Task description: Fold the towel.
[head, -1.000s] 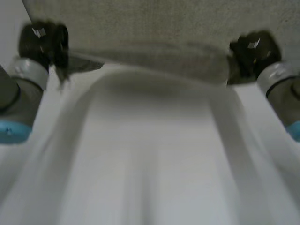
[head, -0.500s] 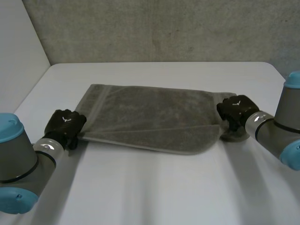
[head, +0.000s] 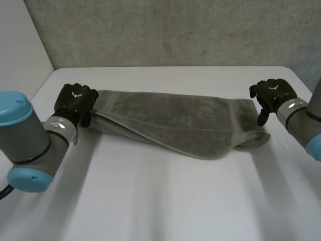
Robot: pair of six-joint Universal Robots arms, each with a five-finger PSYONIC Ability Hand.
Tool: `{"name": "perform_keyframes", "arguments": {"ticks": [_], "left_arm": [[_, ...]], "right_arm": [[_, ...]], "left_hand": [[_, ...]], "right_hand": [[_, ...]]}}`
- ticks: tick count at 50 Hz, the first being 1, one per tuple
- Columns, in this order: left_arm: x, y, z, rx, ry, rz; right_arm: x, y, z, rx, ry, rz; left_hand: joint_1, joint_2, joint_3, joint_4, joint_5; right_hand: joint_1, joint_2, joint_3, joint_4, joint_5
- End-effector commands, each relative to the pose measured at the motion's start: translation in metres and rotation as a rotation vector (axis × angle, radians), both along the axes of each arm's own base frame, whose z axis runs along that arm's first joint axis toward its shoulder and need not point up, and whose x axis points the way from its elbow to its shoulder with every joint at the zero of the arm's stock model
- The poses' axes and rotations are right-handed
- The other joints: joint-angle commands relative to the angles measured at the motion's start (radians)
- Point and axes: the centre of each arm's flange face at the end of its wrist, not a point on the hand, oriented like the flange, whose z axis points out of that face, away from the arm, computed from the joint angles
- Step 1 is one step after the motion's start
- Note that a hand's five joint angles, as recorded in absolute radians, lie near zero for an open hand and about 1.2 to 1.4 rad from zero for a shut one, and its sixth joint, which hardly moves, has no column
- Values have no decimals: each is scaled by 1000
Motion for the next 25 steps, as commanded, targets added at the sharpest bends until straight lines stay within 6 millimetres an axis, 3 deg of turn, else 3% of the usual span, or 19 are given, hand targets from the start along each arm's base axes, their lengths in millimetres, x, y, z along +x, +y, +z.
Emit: {"name": "perform_keyframes", "arguments": {"ticks": [1,3,10,12,14,15,17,20,22,23,25], "left_arm": [[-12,-14,-11,9,15,-14],[-13,-16,-14,13,13,-14],[-14,-24,-19,28,10,-13],[-15,-25,-17,25,11,-13],[-15,-25,-17,25,11,-13],[-15,-26,-16,22,14,-12],[-15,-27,-15,20,14,-12],[-16,-28,-10,7,20,-12],[-16,-29,-7,4,28,-12],[-16,-29,-2,-3,39,-12],[-16,-30,3,-3,55,-11]], "right_arm": [[2,-9,-33,50,12,-1],[3,-13,-41,50,11,-5],[4,-15,-41,44,5,-4],[3,-15,-37,36,1,-3],[1,-12,-12,-12,-10,-3],[0,-12,-12,-12,-10,-3],[-2,-1,21,-77,-17,0],[-3,6,30,-89,-19,5],[-3,26,40,-74,-18,39],[-3,26,40,-73,-18,39],[-2,53,43,-10,-26,94]], "left_hand": [[-19,-119,-156,-117,-252],[-19,-119,-156,-117,-252],[-19,-119,-156,-117,-252],[-19,-119,-156,-117,-252],[-19,-119,-156,-117,-252],[-19,-119,-156,-117,-252],[-19,-119,-156,-117,-252],[-19,-119,-156,-117,-252],[-19,-119,-156,-117,-252],[-19,-119,-156,-117,-252],[-19,-119,-156,-117,-252]], "right_hand": [[-26,-32,-29,-23,11],[-26,-32,-29,-23,11],[-26,-32,-29,-23,11],[-26,-32,-29,-23,11],[-26,-32,-29,-23,11],[-26,-32,-29,-23,11],[-26,-32,-29,-23,11],[-23,-29,-26,-20,14],[-11,-17,-14,-9,26],[-11,-17,-14,-9,26],[30,23,27,32,67]]}}
